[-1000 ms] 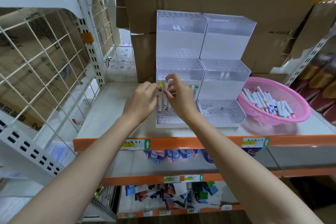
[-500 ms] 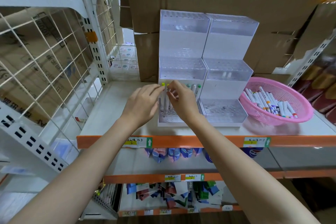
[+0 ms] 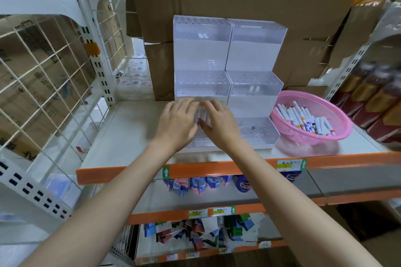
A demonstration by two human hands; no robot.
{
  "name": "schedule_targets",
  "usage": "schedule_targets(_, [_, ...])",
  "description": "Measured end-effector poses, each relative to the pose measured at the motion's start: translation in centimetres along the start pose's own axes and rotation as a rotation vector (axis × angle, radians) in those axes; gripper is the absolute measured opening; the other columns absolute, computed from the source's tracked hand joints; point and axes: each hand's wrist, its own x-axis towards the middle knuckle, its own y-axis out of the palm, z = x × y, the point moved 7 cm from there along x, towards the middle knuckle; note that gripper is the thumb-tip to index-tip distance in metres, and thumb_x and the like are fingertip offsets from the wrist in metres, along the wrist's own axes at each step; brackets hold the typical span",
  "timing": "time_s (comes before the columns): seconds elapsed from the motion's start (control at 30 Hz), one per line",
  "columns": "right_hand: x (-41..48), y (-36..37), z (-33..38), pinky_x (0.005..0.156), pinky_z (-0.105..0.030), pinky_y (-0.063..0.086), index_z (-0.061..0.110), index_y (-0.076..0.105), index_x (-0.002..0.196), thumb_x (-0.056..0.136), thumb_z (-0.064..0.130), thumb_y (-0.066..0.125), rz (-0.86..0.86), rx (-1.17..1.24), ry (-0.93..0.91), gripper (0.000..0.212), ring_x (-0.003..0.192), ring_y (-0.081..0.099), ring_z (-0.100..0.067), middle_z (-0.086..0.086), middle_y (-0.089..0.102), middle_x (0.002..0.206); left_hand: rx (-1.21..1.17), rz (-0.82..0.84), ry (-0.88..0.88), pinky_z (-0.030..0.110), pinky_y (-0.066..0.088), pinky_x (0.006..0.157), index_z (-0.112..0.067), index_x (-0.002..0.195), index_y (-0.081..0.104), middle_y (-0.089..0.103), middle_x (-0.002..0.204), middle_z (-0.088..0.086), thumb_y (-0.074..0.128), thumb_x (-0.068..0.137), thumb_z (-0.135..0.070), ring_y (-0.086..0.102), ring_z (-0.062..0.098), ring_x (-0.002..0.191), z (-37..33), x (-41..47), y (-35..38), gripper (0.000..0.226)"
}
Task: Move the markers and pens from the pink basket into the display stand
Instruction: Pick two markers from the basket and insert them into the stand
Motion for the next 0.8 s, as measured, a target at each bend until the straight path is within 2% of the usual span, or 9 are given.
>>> schedule_targets(0.17, [-2.2,-3.5,-5.3,0.078,-0.043,0.048,0.011,0.061,0.119,0.081,0.02,0.068,-0.025,-0.129,0.1,0.039,0.1,0.059,-0.036,-0.011,0.062,0.117,-0.026,0.018,0.101,0.044,0.046,0.091,-0.007,0.113,0.063,0.064,0.115,0.014,0.074,0.072,-0.024,0.062,0.033,0.105,-5.1,2.1,1.8,0.047])
schedule_targets(0.37, [-6.2,-7.2,-13.7,0.098,-0.045,0.041,0.017,0.049,0.138,0.09,0.034,0.058,0.094,-0.209,0.311,0.053,0.123,0.05,-0.033,-0.01,0.052,0.137,-0.109,0.093,0.223,0.042,0.047,0.09,-0.01,0.116,0.061,0.064,0.113,0.014,0.075,0.069,-0.027,0.061,0.033,0.101,-12.8,4.9,5.2,0.053])
schedule_targets(0.47, [-8.1,-8.5,-17.6,0.099,-0.046,0.042,0.017,0.049,0.138,0.089,0.042,0.048,0.166,-0.255,0.406,0.056,0.121,0.051,-0.034,-0.013,0.053,0.136,-0.153,0.137,0.245,0.042,0.05,0.087,-0.01,0.114,0.062,0.064,0.11,0.014,0.077,0.066,-0.026,0.062,0.034,0.098,-16.4,6.3,7.1,0.052])
schedule_targets(0.63, [-9.5,-10.8,-22.9,0.1,-0.046,0.041,0.016,0.05,0.137,0.091,0.049,0.041,0.184,-0.267,0.47,0.057,0.124,0.049,-0.034,-0.013,0.052,0.136,-0.208,0.172,0.252,0.037,0.052,0.083,-0.01,0.108,0.066,0.066,0.109,0.012,0.078,0.066,-0.023,0.065,0.031,0.096,-21.2,9.1,9.6,0.046])
schedule_targets(0.8, [-9.3,-12.0,-27.6,0.107,-0.05,0.033,0.023,0.044,0.141,0.096,0.046,0.039,0.232,-0.286,0.485,0.051,0.131,0.042,-0.03,-0.006,0.045,0.145,-0.273,0.167,0.271,0.039,0.05,0.077,-0.008,0.109,0.064,0.065,0.111,0.012,0.057,0.08,-0.025,0.061,0.034,0.097,-25.4,12.8,11.1,0.034])
